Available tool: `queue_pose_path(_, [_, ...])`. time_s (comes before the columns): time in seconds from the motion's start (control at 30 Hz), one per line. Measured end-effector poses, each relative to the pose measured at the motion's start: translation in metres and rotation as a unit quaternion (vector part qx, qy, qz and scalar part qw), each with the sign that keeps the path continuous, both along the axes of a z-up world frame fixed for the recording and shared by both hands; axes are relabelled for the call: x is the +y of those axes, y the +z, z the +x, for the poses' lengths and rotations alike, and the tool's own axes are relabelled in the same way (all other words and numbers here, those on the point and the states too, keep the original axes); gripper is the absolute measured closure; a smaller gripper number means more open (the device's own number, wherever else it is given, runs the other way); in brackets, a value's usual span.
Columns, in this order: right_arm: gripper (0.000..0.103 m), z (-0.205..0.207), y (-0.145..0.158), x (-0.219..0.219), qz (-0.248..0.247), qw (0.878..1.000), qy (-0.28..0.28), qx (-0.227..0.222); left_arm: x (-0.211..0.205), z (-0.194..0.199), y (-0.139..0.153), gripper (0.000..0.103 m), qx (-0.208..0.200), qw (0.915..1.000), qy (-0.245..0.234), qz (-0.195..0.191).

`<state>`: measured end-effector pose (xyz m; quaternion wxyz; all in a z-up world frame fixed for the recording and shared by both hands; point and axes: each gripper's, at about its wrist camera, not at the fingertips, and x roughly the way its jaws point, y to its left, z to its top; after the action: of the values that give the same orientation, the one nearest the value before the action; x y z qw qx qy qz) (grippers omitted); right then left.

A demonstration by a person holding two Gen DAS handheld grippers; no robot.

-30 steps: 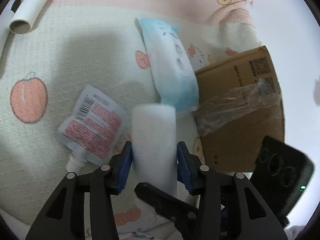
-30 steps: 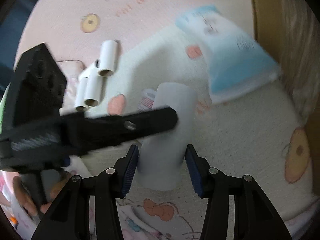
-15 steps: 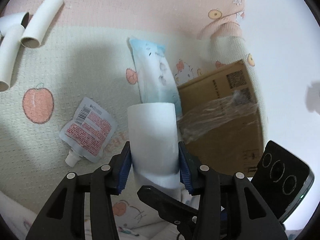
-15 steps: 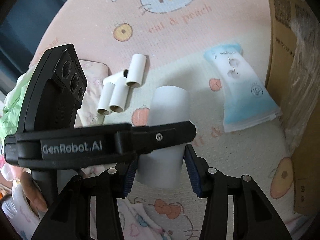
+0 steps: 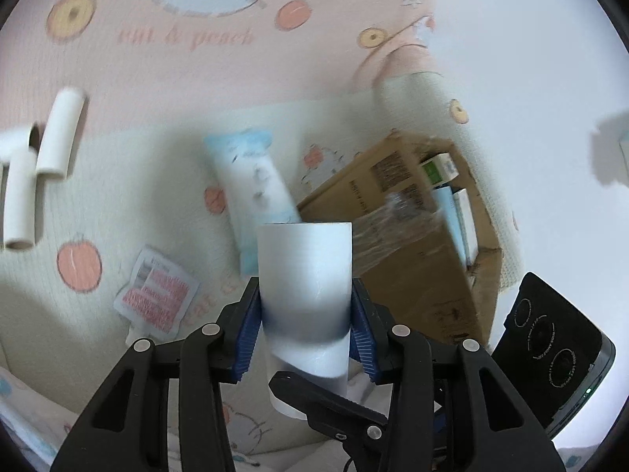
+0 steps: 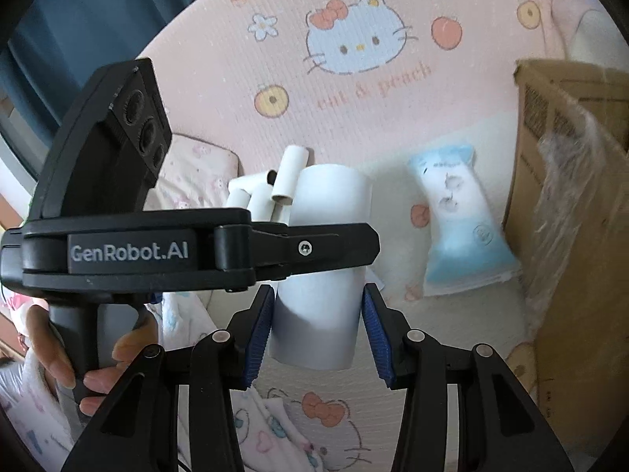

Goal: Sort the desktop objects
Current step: 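Lift the held tube and carry it toward the cardboard box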

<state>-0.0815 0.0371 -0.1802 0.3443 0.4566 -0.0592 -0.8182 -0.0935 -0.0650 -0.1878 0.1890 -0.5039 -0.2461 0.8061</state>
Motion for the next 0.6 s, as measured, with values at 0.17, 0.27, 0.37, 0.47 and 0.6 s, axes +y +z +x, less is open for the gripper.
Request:
queue_pose_path(0.17, [0.062, -0.006, 0.025, 0.018, -0.011, 0.999, -0.013, 0.030, 0.021, -0.006, 0.036, 0.056, 0.042, 0.9989, -0.010, -0.018])
queue_pose_path(0.27, [0.062, -0.010, 0.043, 0.032, -0.022, 0.998, -0.026, 0.049, 0.036, -0.010, 0.057, 0.056, 0.072, 0.9970, -0.021, -0.022])
queue_pose_path(0.37, [0.062, -0.009, 0.065, 0.046, -0.022, 0.996, -0.039, 0.080, 0.049, -0.016, 0.074, 0.056, 0.087, 0.9956, -0.028, -0.020])
queue_pose_path(0.47, [0.062, -0.012, 0.078, 0.058, -0.028, 0.994, -0.047, 0.095, 0.063, -0.023, 0.090, 0.056, 0.099, 0.9941, -0.035, -0.026])
queue_pose_path(0.6, [0.062, -0.021, 0.093, 0.077, -0.033, 0.993, -0.050, 0.105, 0.089, -0.035, 0.107, 0.056, 0.110, 0.9919, -0.049, -0.039])
